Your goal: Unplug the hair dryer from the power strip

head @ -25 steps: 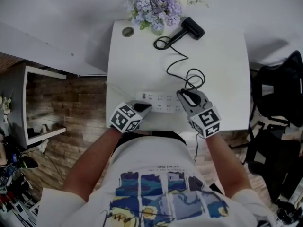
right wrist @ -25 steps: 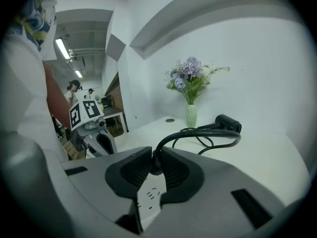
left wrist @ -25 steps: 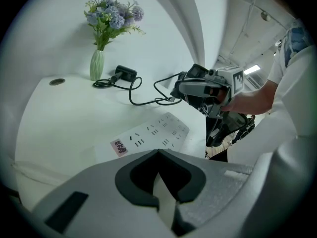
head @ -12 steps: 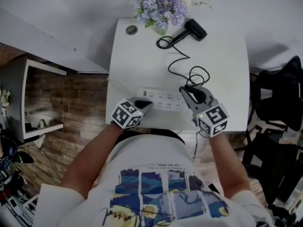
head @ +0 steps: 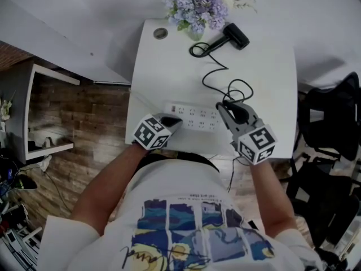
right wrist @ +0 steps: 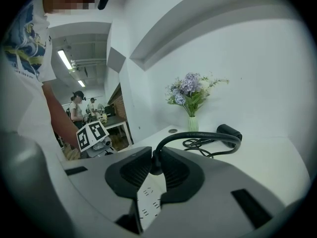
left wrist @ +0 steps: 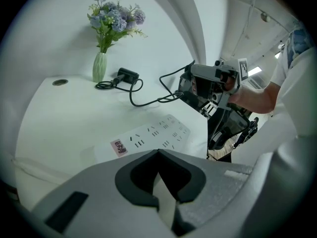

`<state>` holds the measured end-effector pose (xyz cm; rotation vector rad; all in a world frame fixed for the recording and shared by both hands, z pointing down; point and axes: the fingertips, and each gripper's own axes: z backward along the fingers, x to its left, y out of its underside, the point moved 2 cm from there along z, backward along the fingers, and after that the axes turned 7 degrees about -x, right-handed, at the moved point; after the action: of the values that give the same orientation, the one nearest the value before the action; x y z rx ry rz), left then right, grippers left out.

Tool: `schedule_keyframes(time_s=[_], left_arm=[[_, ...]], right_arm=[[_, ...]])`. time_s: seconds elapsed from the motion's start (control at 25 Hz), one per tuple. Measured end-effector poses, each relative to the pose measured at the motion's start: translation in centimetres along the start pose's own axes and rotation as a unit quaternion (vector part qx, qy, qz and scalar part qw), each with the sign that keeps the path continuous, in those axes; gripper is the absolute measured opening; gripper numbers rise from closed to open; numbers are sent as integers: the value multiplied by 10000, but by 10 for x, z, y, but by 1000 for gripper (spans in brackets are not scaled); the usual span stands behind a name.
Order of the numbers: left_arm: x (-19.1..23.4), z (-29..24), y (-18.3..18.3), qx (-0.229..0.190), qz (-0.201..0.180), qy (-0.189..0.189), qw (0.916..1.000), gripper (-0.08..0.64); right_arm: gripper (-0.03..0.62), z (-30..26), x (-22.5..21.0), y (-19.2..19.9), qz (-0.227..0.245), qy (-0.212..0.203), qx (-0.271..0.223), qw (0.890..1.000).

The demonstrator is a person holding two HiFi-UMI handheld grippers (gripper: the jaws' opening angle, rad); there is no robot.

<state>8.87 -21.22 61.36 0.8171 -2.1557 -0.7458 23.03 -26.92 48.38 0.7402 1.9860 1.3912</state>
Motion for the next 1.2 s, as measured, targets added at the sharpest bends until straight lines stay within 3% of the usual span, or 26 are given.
schedule_keyframes(time_s=[1.2], left_arm=[[1,0,-1,-13,-1,26,10000,0]], right_arm=[[58,3,-1,-4,-110,48,-89,9999]])
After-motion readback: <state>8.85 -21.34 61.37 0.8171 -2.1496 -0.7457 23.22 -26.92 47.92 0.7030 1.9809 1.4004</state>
